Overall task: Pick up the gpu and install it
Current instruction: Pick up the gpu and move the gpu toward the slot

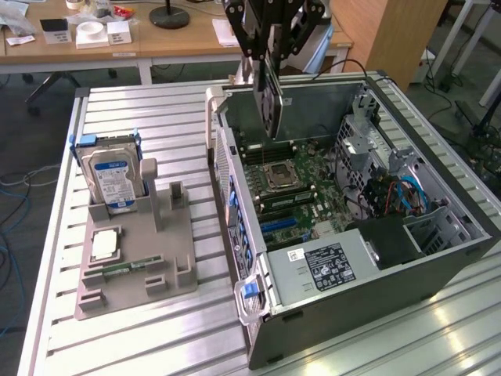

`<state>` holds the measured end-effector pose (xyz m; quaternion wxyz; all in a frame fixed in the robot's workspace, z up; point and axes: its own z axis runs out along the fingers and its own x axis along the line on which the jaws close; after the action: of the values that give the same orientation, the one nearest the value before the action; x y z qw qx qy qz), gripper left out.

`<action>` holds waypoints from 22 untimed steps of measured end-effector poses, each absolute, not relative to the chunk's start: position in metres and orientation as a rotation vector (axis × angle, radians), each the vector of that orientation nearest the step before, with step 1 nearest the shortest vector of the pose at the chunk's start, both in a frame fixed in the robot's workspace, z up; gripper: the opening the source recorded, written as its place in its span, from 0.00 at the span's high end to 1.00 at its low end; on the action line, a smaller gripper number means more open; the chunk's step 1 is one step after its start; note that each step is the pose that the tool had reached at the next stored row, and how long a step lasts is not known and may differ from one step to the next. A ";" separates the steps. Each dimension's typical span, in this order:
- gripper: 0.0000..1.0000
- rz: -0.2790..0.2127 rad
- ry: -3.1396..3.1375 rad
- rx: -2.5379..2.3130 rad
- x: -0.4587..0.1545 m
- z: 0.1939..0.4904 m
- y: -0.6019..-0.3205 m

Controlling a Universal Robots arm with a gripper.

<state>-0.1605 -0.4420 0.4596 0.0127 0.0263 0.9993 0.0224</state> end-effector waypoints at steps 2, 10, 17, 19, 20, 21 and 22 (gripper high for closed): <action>0.73 0.070 3.114 0.082 -0.156 0.460 -0.442; 0.73 0.070 3.114 0.082 -0.137 0.460 -0.442; 0.73 0.070 3.114 0.082 -0.122 0.460 -0.442; 0.73 0.070 3.114 0.082 -0.118 0.460 -0.442; 0.73 0.070 3.114 0.082 -0.116 0.460 -0.442; 0.73 0.070 3.114 0.082 -0.114 0.460 -0.442; 0.73 0.070 3.114 0.082 -0.112 0.460 -0.442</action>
<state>-0.1121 -0.4420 0.4595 0.0127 0.0262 0.9993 0.0224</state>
